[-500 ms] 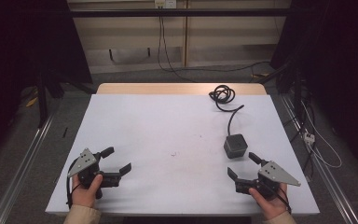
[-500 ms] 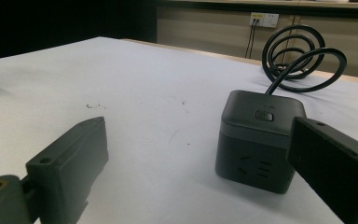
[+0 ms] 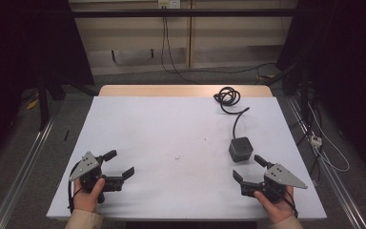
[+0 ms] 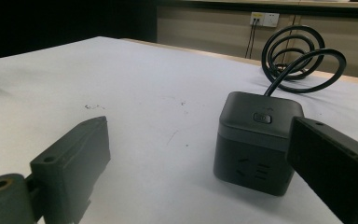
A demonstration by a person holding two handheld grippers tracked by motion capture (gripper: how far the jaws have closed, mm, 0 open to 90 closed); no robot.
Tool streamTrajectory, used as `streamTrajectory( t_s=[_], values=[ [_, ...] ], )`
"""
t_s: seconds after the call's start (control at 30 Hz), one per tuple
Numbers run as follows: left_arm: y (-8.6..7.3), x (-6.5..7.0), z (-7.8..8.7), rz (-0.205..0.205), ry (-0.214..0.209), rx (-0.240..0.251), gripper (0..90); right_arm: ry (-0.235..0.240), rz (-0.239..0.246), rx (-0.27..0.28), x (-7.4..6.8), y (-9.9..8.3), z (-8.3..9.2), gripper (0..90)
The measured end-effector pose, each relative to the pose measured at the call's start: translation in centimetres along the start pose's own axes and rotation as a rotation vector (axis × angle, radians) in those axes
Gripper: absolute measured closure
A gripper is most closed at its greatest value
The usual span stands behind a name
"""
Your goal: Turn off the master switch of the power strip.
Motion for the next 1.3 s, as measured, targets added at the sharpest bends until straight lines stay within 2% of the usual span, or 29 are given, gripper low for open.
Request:
streamTrajectory(
  t_s=[0.7, 1.1, 1.3],
  values=[
    [0.0, -0.1, 0.0, -0.006, 0.006, -0.002, 2.8, -0.007, 0.016, -0.008, 0.2, 0.4, -0.6, 9.3],
    [0.1, 0.0, 0.0, -0.014, 0.007, -0.002, 2.7, -0.018, -0.005, -0.010, 0.7, 0.8, -1.0, 12.9],
    [0.1, 0.0, 0.0, -0.014, 0.006, -0.001, 2.7, -0.019, -0.017, -0.012, 0.8, 1.1, -1.0, 17.5]
  ],
)
Point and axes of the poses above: each handheld gripper's, and its own axes: z roughly backward along the jaws, y roughly out of its top, x roughly to its right, the point moved 5 cm from there along -z, roughly forward along the jaws, and after that the axes turned 9 degrees about -y, right-handed, at the moved point
